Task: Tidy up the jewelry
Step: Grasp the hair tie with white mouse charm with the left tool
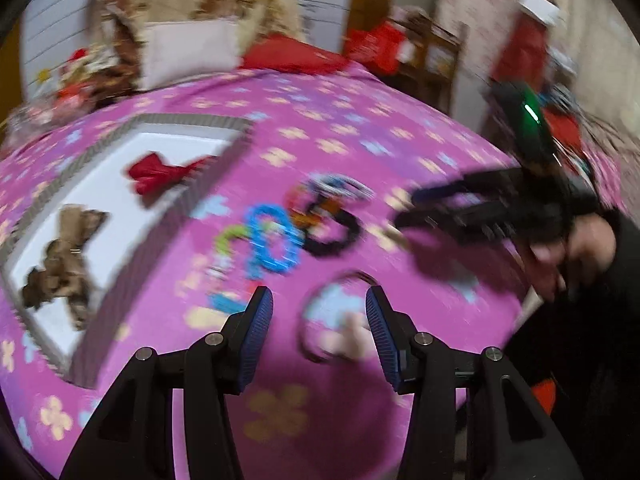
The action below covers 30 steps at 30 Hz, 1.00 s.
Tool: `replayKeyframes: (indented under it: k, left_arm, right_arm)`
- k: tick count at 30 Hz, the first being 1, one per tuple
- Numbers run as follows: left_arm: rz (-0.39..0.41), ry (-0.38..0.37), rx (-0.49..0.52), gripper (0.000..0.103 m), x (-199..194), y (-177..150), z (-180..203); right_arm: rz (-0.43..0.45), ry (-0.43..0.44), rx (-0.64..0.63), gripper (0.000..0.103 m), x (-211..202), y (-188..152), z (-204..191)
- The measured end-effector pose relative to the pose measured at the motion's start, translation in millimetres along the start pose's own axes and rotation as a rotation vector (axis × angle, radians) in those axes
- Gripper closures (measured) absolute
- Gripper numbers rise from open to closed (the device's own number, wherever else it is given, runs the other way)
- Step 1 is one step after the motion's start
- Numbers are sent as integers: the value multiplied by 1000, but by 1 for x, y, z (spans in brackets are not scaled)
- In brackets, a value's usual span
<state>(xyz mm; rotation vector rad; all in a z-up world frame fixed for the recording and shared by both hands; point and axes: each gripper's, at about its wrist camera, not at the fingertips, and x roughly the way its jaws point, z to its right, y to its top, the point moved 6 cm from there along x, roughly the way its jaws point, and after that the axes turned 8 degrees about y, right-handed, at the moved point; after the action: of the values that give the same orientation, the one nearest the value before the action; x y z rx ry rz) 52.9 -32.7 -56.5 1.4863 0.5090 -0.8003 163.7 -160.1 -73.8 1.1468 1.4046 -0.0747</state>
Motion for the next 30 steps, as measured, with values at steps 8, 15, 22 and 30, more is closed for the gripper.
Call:
replayKeyframes:
  k: [8,15,22,30]
  left_arm:
    - [-54,14,93,75,14,-15,25]
    - [-80,64,154,75,27,-22,31]
    - [-62,57,152,83,28,-21,30]
    - [-55,46,130,90,26,-15,28]
  right_arm:
    - [-17,15,-31,49,2,-6,-8]
    - [-18,23,-53,49,3,-5,-14]
    - [-15,24,-50,49,3,-4,-14]
    - [10,32,-24,49,-1,1,-8]
